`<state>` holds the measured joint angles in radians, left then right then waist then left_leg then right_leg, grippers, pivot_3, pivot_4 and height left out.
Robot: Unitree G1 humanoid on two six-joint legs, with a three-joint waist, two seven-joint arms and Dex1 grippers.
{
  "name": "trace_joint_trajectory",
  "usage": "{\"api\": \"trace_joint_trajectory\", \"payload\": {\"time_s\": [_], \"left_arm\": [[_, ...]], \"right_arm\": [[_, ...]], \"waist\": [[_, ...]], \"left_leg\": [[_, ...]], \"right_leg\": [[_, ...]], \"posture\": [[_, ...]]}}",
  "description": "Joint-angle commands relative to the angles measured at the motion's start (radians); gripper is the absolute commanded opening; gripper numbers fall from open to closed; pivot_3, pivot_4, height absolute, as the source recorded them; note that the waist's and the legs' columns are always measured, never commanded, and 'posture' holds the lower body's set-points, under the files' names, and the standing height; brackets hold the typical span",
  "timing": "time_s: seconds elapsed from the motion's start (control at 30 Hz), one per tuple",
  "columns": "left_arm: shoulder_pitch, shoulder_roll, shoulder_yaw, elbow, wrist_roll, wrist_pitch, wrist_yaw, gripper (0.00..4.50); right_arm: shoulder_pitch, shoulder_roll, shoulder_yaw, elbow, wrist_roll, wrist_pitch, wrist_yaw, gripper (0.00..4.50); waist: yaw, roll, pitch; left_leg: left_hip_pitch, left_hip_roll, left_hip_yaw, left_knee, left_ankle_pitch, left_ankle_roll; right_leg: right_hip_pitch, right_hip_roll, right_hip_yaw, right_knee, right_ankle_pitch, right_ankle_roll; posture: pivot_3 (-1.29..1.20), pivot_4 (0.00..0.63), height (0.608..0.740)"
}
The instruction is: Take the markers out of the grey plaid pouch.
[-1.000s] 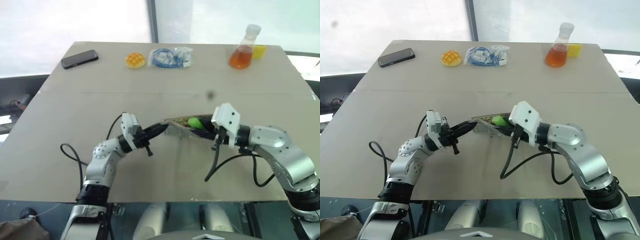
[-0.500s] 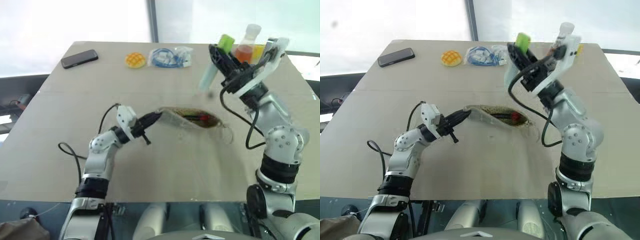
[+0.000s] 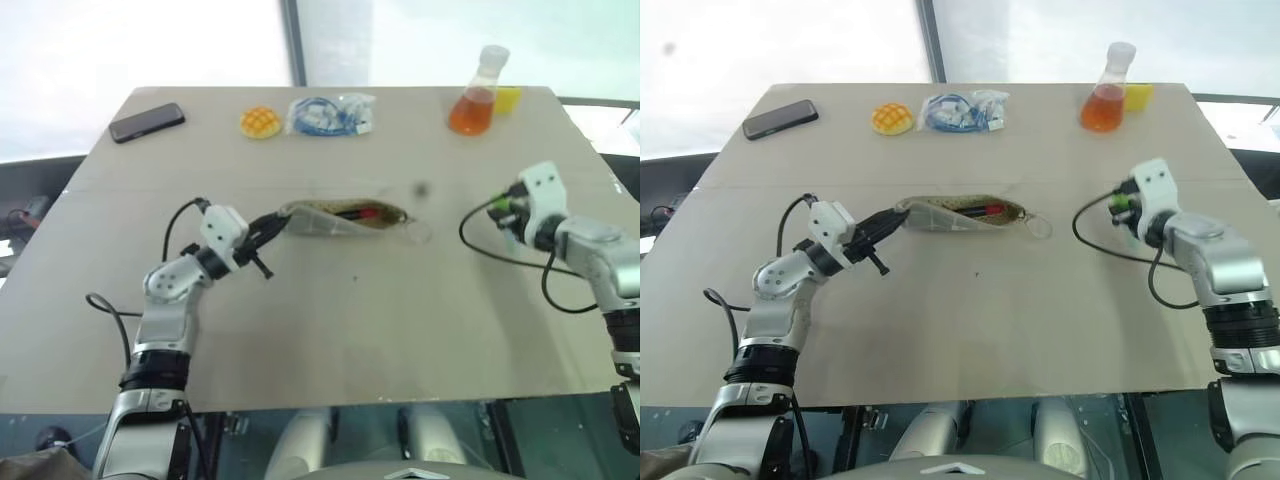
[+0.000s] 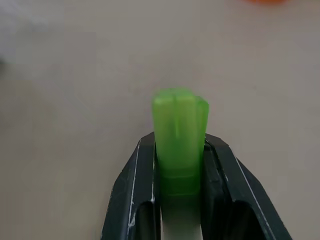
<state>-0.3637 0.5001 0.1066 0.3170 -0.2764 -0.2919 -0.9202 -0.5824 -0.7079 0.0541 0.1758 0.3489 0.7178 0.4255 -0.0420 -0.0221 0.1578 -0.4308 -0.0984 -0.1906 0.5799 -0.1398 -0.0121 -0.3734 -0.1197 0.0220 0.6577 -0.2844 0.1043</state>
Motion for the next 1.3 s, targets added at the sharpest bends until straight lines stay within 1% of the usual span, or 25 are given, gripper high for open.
{"api": "trace_joint_trajectory", "payload": {"time_s": [0.03, 0.07, 0.1, 0.13, 0.17, 0.27, 0.3, 0.33, 0.37, 0.4, 0.43, 0.5, 0.6, 0.77, 0.83, 0.9, 0.97, 1.03, 1.1, 1.17, 1.23, 1.3], "left_arm": [[0.012, 0.004, -0.008, -0.048, -0.021, -0.012, -0.030, 0.00], [0.017, 0.003, -0.009, -0.055, -0.024, -0.008, -0.034, 0.00], [0.021, -0.001, -0.007, -0.063, -0.038, 0.004, -0.038, 0.00], [0.026, -0.004, -0.004, -0.070, -0.049, 0.014, -0.042, 0.00], [0.031, -0.009, 0.000, -0.078, -0.060, 0.025, -0.037, 0.00], [0.045, -0.025, 0.010, -0.130, -0.153, 0.130, -0.058, 0.00], [0.050, -0.028, 0.014, -0.152, -0.194, 0.175, -0.072, 0.00], [0.056, -0.030, 0.018, -0.171, -0.227, 0.209, -0.084, 0.00], [0.061, -0.033, 0.019, -0.191, -0.265, 0.251, -0.101, 0.00], [0.065, -0.034, 0.021, -0.207, -0.295, 0.285, -0.114, 0.00], [0.067, -0.038, 0.021, -0.216, -0.314, 0.309, -0.124, 0.00], [0.069, -0.044, 0.011, -0.221, -0.326, 0.337, -0.140, 0.00], [0.071, -0.060, -0.008, -0.216, -0.312, 0.338, -0.165, 0.00], [0.076, -0.080, -0.023, -0.216, -0.292, 0.325, -0.187, 0.00], [0.083, -0.082, -0.027, -0.224, -0.291, 0.321, -0.192, 0.00], [0.095, -0.090, -0.029, -0.246, -0.300, 0.324, -0.194, 0.00], [0.109, -0.096, -0.031, -0.281, -0.326, 0.347, -0.202, 0.00], [0.122, -0.100, -0.015, -0.332, -0.409, 0.437, -0.196, 0.00], [0.137, -0.096, 0.001, -0.376, -0.493, 0.546, -0.175, 0.00], [0.156, -0.092, 0.017, -0.390, -0.566, 0.656, -0.138, 0.00], [0.187, -0.088, 0.023, -0.377, -0.586, 0.708, -0.134, 0.00], [0.211, -0.085, 0.026, -0.361, -0.580, 0.732, -0.137, 0.00]], "right_arm": [[-0.106, 0.014, 0.115, 0.262, -0.168, -0.163, 0.073, 1.45], [-0.121, 0.021, 0.123, 0.296, -0.184, -0.189, 0.089, 1.65], [-0.119, 0.020, 0.124, 0.285, -0.191, -0.207, 0.108, 1.98], [-0.118, 0.021, 0.123, 0.278, -0.200, -0.223, 0.126, 2.51], [-0.090, 0.003, 0.112, 0.208, -0.222, -0.260, 0.119, 2.88], [0.018, -0.062, -0.004, -0.130, -0.120, -0.174, 0.191, 2.88], [0.053, -0.078, -0.048, -0.248, -0.066, -0.112, 0.210, 2.63], [0.083, -0.091, -0.082, -0.349, -0.026, -0.062, 0.220, 2.19], [0.108, -0.102, -0.119, -0.455, 0.026, 0.001, 0.227, 1.94], [0.122, -0.104, -0.148, -0.539, 0.072, 0.056, 0.225, 1.40], [0.122, -0.095, -0.172, -0.610, 0.120, 0.108, 0.216, 1.00], [0.107, -0.076, -0.183, -0.708, 0.177, 0.175, 0.197, 0.06], [0.054, -0.026, -0.143, -0.756, 0.203, 0.238, 0.149, 0.02], [-0.015, 0.054, -0.018, -0.682, 0.133, 0.218, 0.107, 0.02], [-0.049, 0.097, 0.059, -0.595, 0.083, 0.181, 0.107, 0.02], [-0.070, 0.103, 0.183, -0.510, 0.010, 0.133, 0.150, 0.02], [-0.076, 0.058, 0.303, -0.472, -0.061, 0.087, 0.231, 0.02], [-0.080, -0.002, 0.362, -0.497, -0.081, 0.074, 0.322, 0.02], [-0.086, -0.073, 0.362, -0.577, -0.039, 0.109, 0.417, 0.02], [-0.094, -0.130, 0.348, -0.651, -0.011, 0.142, 0.474, 0.02], [-0.108, -0.145, 0.335, -0.689, -0.012, 0.170, 0.473, 0.02], [-0.125, -0.149, 0.350, -0.708, -0.047, 0.176, 0.460, 0.02]], "waist": [[-0.002, -0.003, -0.001], [0.000, -0.003, -0.001], [0.004, -0.002, -0.001], [0.003, -0.002, -0.001], [0.002, -0.002, -0.001], [0.003, 0.000, 0.000], [0.003, 0.001, 0.001], [0.003, 0.001, 0.001], [0.003, 0.001, 0.001], [0.002, 0.001, 0.001], [0.001, 0.000, 0.001], [0.001, 0.000, 0.000], [0.003, 0.000, 0.000], [0.009, 0.000, 0.000], [0.009, -0.001, 0.000], [0.006, -0.001, 0.000], [0.007, -0.001, 0.000], [0.007, 0.000, 0.001], [0.006, 0.001, 0.002], [0.006, 0.001, 0.002], [0.002, 0.000, 0.002], [-0.001, 0.000, 0.002]], "left_leg": [[0.000, 0.000, 0.000, 0.000, 0.000, 0.000], [0.001, 0.001, 0.000, 0.001, 0.000, 0.000], [0.000, 0.000, 0.000, 0.001, 0.000, 0.000], [0.000, 0.000, -0.002, 0.001, 0.000, 0.000], [0.000, 0.000, -0.002, 0.000, 0.000, 0.000], [-0.002, 0.000, -0.005, 0.000, 0.000, 0.000], [-0.003, 0.000, -0.004, 0.000, 0.000, 0.000], [-0.004, 0.000, -0.005, 0.000, 0.000, 0.000], [-0.004, 0.000, -0.005, 0.000, 0.000, 0.000], [-0.004, 0.000, -0.005, 0.000, 0.000, 0.000], [-0.004, 0.000, -0.006, 0.000, 0.000, 0.000], [-0.001, 0.000, -0.005, 0.000, 0.000, 0.000], [0.000, 0.002, -0.004, 0.001, 0.000, 0.000], [-0.001, 0.002, -0.004, 0.001, 0.000, 0.000], [-0.001, 0.002, -0.004, 0.001, 0.000, 0.000], [-0.001, 0.001, -0.004, 0.001, 0.000, 0.000], [-0.002, 0.000, -0.005, 0.001, 0.000, 0.000], [-0.003, 0.000, -0.005, 0.000, 0.000, 0.000], [-0.003, 0.000, -0.005, 0.000, 0.000, 0.000], [-0.003, 0.000, -0.005, 0.000, 0.000, 0.000], [-0.002, 0.000, -0.005, 0.000, -0.001, 0.000], [-0.001, 0.002, -0.004, 0.000, -0.001, 0.000]], "right_leg": [[0.000, 0.000, 0.000, 0.000, 0.000, 0.000], [0.001, 0.000, 0.000, 0.000, 0.000, 0.000], [0.001, 0.000, 0.000, 0.000, 0.000, 0.000], [0.001, 0.000, -0.001, 0.000, 0.000, 0.000], [0.000, 0.000, 0.000, 0.000, 0.000, 0.000], [-0.001, 0.000, -0.002, 0.000, 0.000, 0.000], [-0.001, 0.000, -0.002, 0.000, 0.000, 0.000], [-0.002, 0.000, -0.002, 0.000, 0.000, 0.000], [-0.002, 0.000, -0.002, 0.000, 0.000, 0.000], [-0.002, 0.000, -0.002, 0.000, 0.000, 0.000], [-0.001, 0.000, -0.002, 0.000, 0.000, 0.000], [0.000, 0.000, -0.003, 0.000, 0.000, 0.000], [0.001, 0.001, -0.003, 0.000, 0.000, 0.001], [0.000, 0.000, -0.002, 0.000, 0.001, -0.001], [0.000, 0.000, -0.002, 0.000, 0.001, -0.002], [0.000, 0.000, -0.002, 0.000, 0.001, -0.002], [0.000, 0.000, -0.003, 0.000, 0.001, -0.002], [-0.002, 0.000, -0.003, -0.001, 0.001, -0.002], [-0.002, 0.000, -0.003, -0.002, 0.001, -0.002], [-0.001, -0.001, -0.003, -0.002, 0.001, -0.001], [-0.001, 0.000, -0.003, -0.001, 0.001, -0.001], [-0.001, 0.002, -0.003, -0.001, 0.001, -0.001]], "posture": [[0.00, 0.150, 0.740], [0.00, 0.150, 0.740], [0.00, 0.150, 0.740], [0.00, 0.150, 0.740], [0.00, 0.150, 0.740], [0.00, 0.150, 0.740], [0.00, 0.150, 0.740], [0.00, 0.150, 0.740], [0.00, 0.150, 0.740], [0.00, 0.150, 0.740], [0.00, 0.150, 0.740], [0.00, 0.150, 0.740], [0.00, 0.150, 0.740], [0.00, 0.150, 0.740], [0.00, 0.150, 0.740], [0.00, 0.150, 0.740], [0.00, 0.150, 0.740], [0.00, 0.150, 0.740], [0.00, 0.150, 0.740], [0.00, 0.150, 0.740], [0.00, 0.150, 0.740], [0.00, 0.150, 0.740]]}}
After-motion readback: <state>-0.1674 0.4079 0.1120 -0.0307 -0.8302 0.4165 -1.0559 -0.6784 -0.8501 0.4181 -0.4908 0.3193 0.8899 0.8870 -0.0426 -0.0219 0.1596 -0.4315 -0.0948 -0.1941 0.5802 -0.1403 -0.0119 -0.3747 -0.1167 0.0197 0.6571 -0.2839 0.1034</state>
